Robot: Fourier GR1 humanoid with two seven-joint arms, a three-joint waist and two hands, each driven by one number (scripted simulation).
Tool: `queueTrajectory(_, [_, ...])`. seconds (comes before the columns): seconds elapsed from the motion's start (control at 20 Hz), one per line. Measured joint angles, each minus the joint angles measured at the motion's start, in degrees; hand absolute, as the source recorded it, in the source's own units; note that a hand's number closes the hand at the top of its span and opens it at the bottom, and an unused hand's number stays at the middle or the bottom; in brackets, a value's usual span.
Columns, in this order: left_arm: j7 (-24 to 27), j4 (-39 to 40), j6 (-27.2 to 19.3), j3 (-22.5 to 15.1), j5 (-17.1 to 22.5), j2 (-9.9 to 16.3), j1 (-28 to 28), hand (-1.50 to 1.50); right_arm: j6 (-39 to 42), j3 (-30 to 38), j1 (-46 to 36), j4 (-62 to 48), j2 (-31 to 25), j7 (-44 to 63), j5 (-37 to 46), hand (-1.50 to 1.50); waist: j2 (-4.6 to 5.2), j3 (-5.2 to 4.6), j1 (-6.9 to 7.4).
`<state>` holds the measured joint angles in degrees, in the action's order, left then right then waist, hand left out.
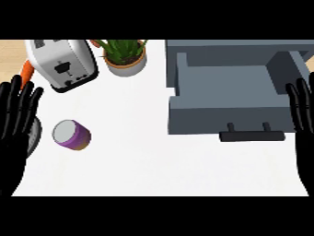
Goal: Pick up the can, place it into the drawer and close the drawer
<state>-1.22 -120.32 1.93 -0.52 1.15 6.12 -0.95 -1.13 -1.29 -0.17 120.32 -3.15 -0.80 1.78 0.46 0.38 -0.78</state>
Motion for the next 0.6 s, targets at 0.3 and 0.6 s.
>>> queueTrajectory(0.3, [1.1,-1.4,-4.0,4.6,-1.9,-1.0,-2.9,-1.5,0.8,2.0,0.4,-0.4,-0.6,-0.5,-1.9,-1.5,-0.41,-0.29,0.94])
queueTrajectory(0.6, [-9.8,-0.5,-12.5,8.9,-3.5,-4.7,-8.4,-1.5,-1.9,4.0,3.5,-2.2,-0.2,8.5,-1.8,-1.5,-0.4,-0.34,1.18])
